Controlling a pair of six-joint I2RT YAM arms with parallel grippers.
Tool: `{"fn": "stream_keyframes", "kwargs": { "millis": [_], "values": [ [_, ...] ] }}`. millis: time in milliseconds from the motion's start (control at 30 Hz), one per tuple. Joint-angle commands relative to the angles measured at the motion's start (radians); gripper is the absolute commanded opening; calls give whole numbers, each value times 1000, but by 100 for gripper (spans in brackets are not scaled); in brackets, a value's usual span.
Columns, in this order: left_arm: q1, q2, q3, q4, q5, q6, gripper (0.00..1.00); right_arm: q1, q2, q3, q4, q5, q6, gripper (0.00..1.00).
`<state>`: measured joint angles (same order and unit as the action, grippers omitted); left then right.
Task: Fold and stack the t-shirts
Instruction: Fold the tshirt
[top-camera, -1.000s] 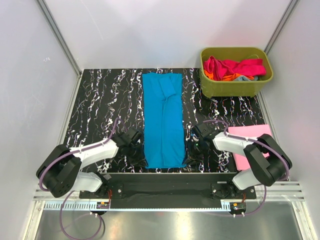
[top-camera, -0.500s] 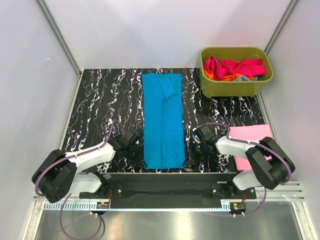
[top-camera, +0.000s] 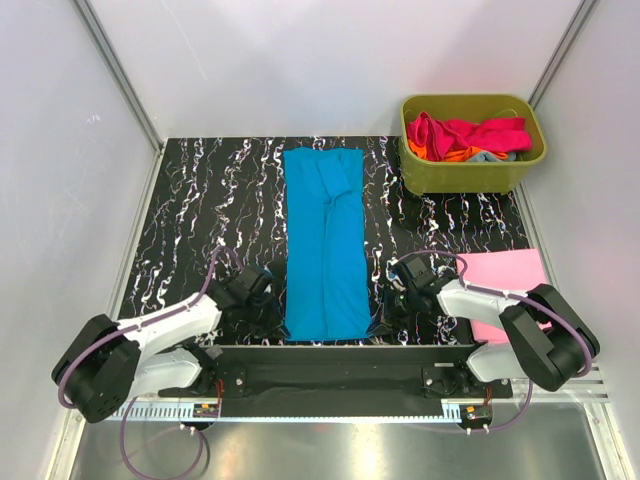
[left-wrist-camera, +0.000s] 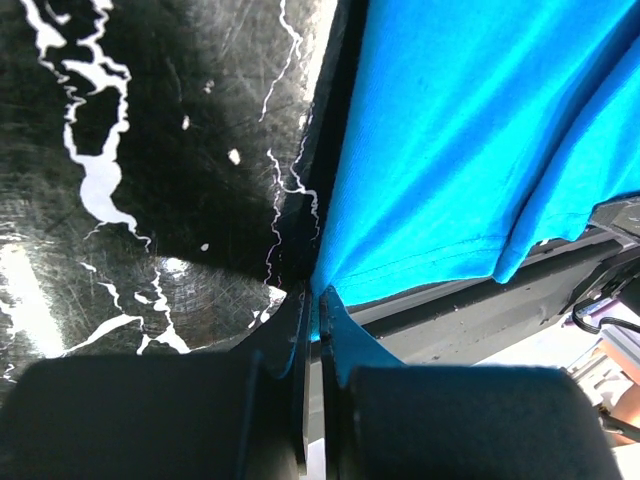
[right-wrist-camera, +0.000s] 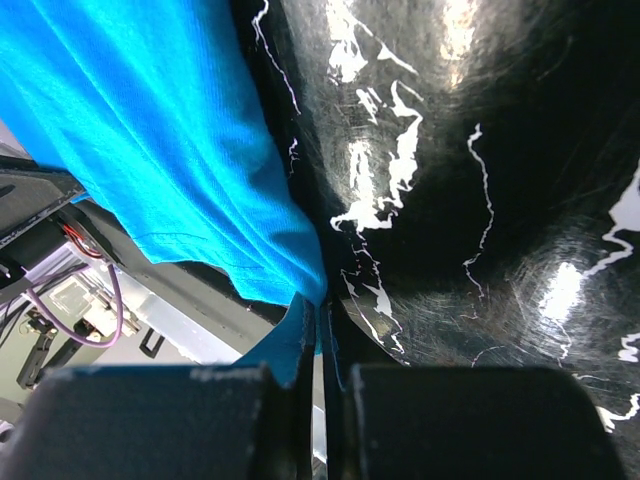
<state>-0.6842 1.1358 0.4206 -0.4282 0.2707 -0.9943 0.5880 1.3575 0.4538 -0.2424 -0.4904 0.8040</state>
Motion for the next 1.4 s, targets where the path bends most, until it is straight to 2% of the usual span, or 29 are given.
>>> {"fn": "stream_keyframes", "kwargs": {
  "millis": [0, 300, 833, 967, 1133, 1233, 1367],
  "values": [
    [5, -10, -22, -3, -13, -7, 0, 1, 11, -27, -61, 88, -11, 0],
    [5, 8, -48, 66, 53, -26, 0, -1, 8, -38, -44, 72, -9, 0],
    [3, -14, -60, 65, 82, -33, 0, 1, -15, -53, -41, 47, -2, 0],
    [3, -59, -51, 43, 81, -29, 0, 1, -70, -43, -69, 33, 11, 0],
    [9, -99, 67, -50, 32, 6, 0, -1, -138, 86, -171, 62, 3, 0],
    [44, -42, 187, -61, 30, 37, 0, -23, -69, 238, -259, 85, -84, 0],
    [145, 105, 345, -75, 44, 95, 0, -85, 104, 405, -299, 70, -175, 0]
  ]
}}
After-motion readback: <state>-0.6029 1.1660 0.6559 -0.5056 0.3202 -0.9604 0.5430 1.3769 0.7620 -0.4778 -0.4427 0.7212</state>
